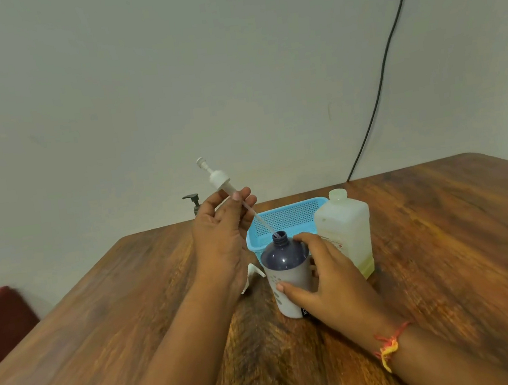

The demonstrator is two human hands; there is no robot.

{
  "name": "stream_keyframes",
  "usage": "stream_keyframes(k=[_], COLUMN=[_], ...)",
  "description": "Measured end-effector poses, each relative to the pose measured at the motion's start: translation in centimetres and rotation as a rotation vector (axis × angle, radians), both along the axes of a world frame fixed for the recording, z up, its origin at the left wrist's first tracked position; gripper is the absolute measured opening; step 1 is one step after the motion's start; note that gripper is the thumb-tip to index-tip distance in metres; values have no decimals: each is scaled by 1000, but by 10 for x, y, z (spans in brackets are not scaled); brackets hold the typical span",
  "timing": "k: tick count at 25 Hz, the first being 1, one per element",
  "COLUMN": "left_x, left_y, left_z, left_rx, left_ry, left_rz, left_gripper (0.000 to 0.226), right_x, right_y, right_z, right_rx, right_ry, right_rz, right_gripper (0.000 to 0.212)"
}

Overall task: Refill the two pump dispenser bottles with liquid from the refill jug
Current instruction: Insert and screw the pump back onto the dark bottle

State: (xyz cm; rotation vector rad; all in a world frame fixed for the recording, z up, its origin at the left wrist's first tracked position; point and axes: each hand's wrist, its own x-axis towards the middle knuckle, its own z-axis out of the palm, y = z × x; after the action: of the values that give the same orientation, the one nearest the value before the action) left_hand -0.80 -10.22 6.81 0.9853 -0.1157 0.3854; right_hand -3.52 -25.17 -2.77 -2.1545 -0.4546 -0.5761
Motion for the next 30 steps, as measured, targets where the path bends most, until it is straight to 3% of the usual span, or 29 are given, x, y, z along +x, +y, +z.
stream_keyframes(k=[7,12,18,24,30], left_x=[-3,-8,-13,-12,-5], left_y=[-7,-2,-2,-6,0], left_z=[-29,-44,-55,-60,-63], left_rx=[425,560,603,550,606], left_ry=[28,44,6,-58,-121], left_rz=[-3,-69,-90,-57,51], left_gripper=[20,18,23,46,23], right_x=[0,1,3,5,6], right_y=[0,0,-1,0,0], right_z=[-1,-2,-4,-6,-7], right_rx=[-6,-37,-45,-38,-13], right_ry=[-33,-1,1,-18,-35], right_rz=[-18,-28,-37,-45,-34], right_gripper=[74,75,73,72,72])
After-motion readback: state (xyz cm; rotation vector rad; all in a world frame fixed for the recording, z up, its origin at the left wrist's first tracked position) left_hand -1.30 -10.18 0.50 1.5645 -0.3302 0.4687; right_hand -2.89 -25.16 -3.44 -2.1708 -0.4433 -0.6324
